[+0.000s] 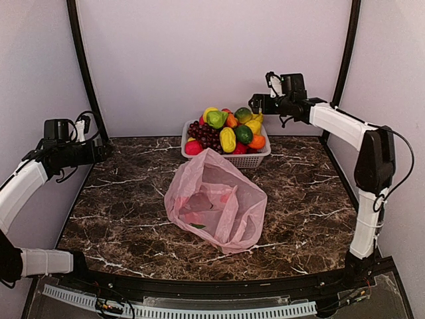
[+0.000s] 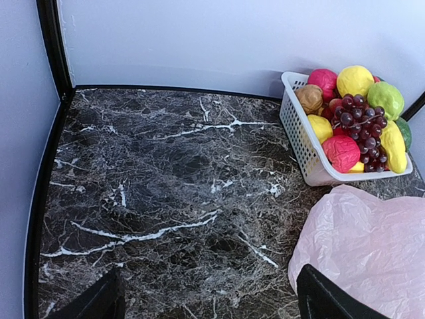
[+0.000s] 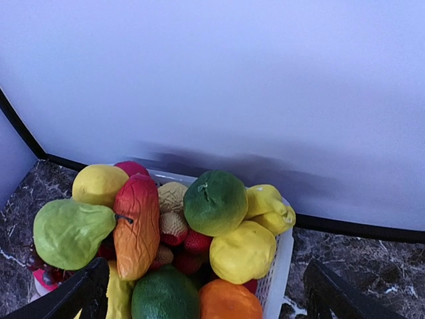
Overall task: Untie the knot of the plastic bag and take out the fruit
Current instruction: Place the fake fruit in the bin, then reset both arms
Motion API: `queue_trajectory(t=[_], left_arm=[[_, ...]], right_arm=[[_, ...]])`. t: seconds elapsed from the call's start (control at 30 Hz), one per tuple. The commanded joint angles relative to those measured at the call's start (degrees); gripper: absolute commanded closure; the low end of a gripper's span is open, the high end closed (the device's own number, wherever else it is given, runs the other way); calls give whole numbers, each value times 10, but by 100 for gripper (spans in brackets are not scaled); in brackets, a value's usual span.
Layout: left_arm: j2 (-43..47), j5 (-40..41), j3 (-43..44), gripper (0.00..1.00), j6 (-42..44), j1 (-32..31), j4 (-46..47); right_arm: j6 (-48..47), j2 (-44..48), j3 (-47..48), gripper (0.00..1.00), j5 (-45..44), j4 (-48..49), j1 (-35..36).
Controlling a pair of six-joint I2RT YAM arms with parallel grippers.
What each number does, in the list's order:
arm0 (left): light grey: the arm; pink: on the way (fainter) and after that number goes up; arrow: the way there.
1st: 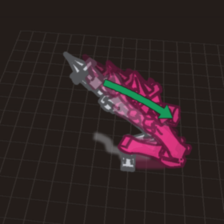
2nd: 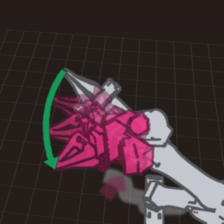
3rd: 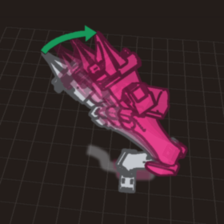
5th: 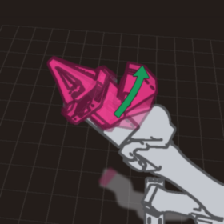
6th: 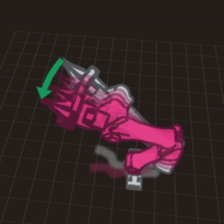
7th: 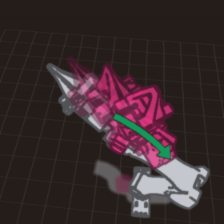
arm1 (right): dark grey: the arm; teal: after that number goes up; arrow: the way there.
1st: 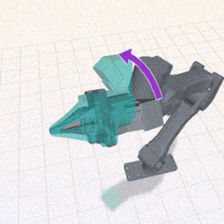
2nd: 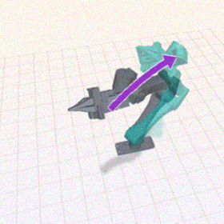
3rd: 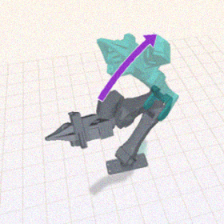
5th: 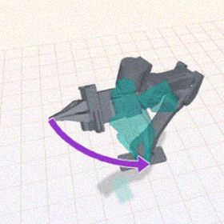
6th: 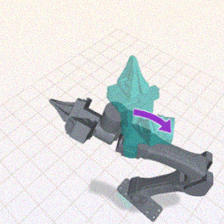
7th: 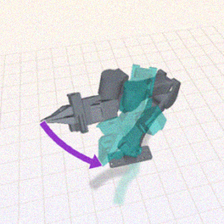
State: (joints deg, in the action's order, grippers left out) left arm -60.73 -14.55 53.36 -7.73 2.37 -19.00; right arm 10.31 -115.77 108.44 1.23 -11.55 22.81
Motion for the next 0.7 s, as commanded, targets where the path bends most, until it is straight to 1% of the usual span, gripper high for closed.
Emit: queue_trajectory(t=[0.0,0.07,0.13,0.27,0.5,0.67], left_arm=[[-5,-11,-22,11,-47,2,39],[-15,-2,-33,11,-61,1,61],[-28,19,-45,11,-68,1,85],[-65,42,-70,11,-67,2,145],[-125,84,-111,9,-39,11,248],[-126,73,-167,8,-30,46,329]], right_arm=[[-14,70,-98,1,-11,-5,3],[-21,99,-141,1,-10,-13,2],[-27,123,-181,1,-28,-19,-1],[-18,168,-264,1,-36,-23,-19],[9,242,-391,1,-24,11,-83],[32,302,-490,1,-20,57,-137]])
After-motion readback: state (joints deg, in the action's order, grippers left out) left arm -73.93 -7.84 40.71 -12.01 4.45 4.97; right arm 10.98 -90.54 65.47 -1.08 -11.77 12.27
